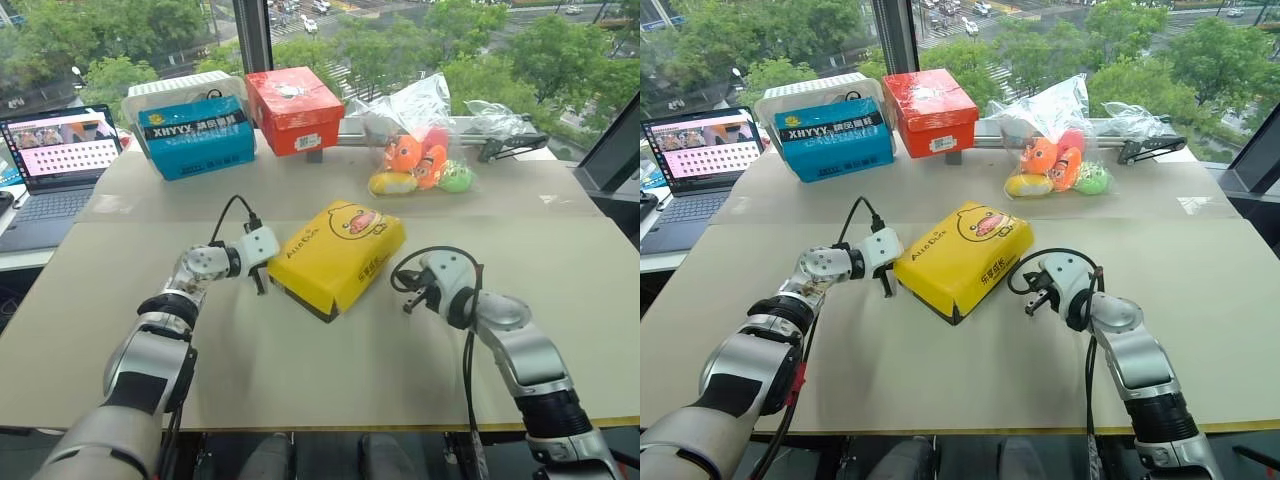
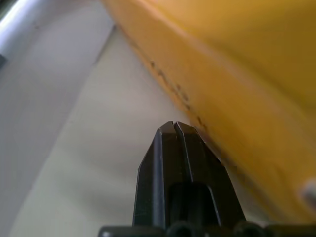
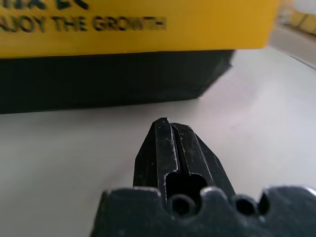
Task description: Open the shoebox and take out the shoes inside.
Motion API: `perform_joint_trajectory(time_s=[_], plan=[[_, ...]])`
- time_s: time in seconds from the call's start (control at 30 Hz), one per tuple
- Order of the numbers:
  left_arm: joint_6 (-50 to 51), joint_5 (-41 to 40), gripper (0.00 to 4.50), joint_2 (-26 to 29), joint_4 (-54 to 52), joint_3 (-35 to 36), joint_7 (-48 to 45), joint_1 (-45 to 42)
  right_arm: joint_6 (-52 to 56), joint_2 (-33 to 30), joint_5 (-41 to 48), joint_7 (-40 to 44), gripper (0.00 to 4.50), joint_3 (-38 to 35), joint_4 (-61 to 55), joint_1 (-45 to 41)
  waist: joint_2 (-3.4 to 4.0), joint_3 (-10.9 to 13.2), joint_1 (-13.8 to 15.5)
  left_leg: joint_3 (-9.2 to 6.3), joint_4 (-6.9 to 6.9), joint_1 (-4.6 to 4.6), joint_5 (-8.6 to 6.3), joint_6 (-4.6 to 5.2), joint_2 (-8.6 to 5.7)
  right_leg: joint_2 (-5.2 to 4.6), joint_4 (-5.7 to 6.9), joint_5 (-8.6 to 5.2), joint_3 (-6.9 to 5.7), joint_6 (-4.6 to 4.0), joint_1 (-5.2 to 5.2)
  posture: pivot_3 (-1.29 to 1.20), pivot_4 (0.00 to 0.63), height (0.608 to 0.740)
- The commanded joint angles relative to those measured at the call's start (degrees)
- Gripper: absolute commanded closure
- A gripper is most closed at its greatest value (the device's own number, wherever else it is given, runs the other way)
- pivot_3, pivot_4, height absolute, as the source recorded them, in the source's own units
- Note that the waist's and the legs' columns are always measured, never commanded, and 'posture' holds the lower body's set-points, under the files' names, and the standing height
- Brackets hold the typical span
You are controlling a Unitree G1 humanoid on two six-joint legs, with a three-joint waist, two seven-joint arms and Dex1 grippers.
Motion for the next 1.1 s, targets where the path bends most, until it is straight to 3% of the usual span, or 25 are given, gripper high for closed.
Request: perform_joint_trajectory(time_s=[0.03,0.17,0.3,0.43,0.53,0.67,0.8,1.03,1.1], plan=[[-0.6,-1.4,4.49,-1.6,-0.8,0.9,-3.2,-0.2,-1.7,2.1,0.8,1.2,4.5,1.1,0.0,-2.1,0.0,0.0,0.0,0.0,0.01,0.0,0.0,0.0,0.0,0.0,0.0,0.0,0.0,0.0,0.01,0.0,0.15,0.74],[1.7,-5.6,4.49,-4.2,-4.3,2.7,-9.9,1.7,-2.4,2.5,-0.9,2.4,4.5,3.7,0.2,-2.5,0.0,0.0,0.0,-0.02,0.07,0.0,0.0,0.0,-0.01,0.0,0.01,0.01,0.0,0.02,0.03,0.0,0.15,0.74],[10.2,-11.5,4.49,-5.9,-13.3,4.6,-16.0,6.6,-2.0,2.4,-1.7,3.4,4.5,5.3,-1.2,-1.4,0.0,0.0,-0.2,-0.04,0.07,0.01,-0.01,0.01,0.0,0.0,0.02,0.01,-0.01,0.02,0.03,0.0,0.15,0.74],[23.8,-15.9,4.49,-3.3,-36.6,3.0,-19.6,18.9,-0.3,1.3,-1.3,4.5,4.5,5.1,-5.2,0.3,0.01,0.0,-0.8,-0.31,0.08,0.02,-0.02,0.02,0.02,-0.01,0.05,0.01,0.02,0.02,0.02,0.0,0.15,0.74],[34.6,-18.4,4.49,2.2,-56.9,0.9,-21.9,30.4,0.0,-1.2,-2.6,5.6,4.5,6.2,-7.9,1.6,0.05,-0.1,-1.2,-0.47,0.06,0.01,-0.02,0.02,0.07,0.0,0.09,0.01,0.09,0.02,-0.02,0.0,0.15,0.74],[44.6,-21.1,4.49,6.6,-71.8,0.0,-21.1,39.6,0.4,-3.3,-3.2,7.0,4.5,6.7,-9.6,2.5,0.09,-0.1,-1.2,-0.43,-0.1,0.28,-0.03,0.01,0.12,0.03,0.09,0.0,0.17,0.0,0.09,0.0,0.15,0.74],[49.6,-22.0,4.49,8.1,-78.4,-0.3,-19.0,43.7,0.9,-4.3,-3.2,7.6,4.5,6.7,-11.1,3.7,0.09,-0.1,-0.7,-0.41,-0.1,0.5,-0.01,0.0,0.14,0.03,0.1,0.01,0.16,-0.03,0.29,0.0,0.15,0.74],[49.1,-20.1,4.49,11.3,-77.7,2.3,-16.4,43.3,0.7,-7.1,-3.9,8.3,4.5,4.8,-10.7,7.6,0.09,-0.1,-0.2,-0.41,-0.13,0.56,-0.01,-0.01,0.14,0.02,-0.02,0.01,0.13,-0.03,0.39,0.0,0.15,0.74],[48.4,-21.0,3.98,13.8,-75.8,5.5,-16.7,42.0,-0.1,-9.0,-3.3,8.7,4.5,1.7,-8.8,8.0,0.08,-0.1,-0.1,-0.41,-0.14,0.54,-0.01,-0.01,0.14,0.02,-0.04,0.02,0.13,-0.04,0.37,0.0,0.15,0.74]])
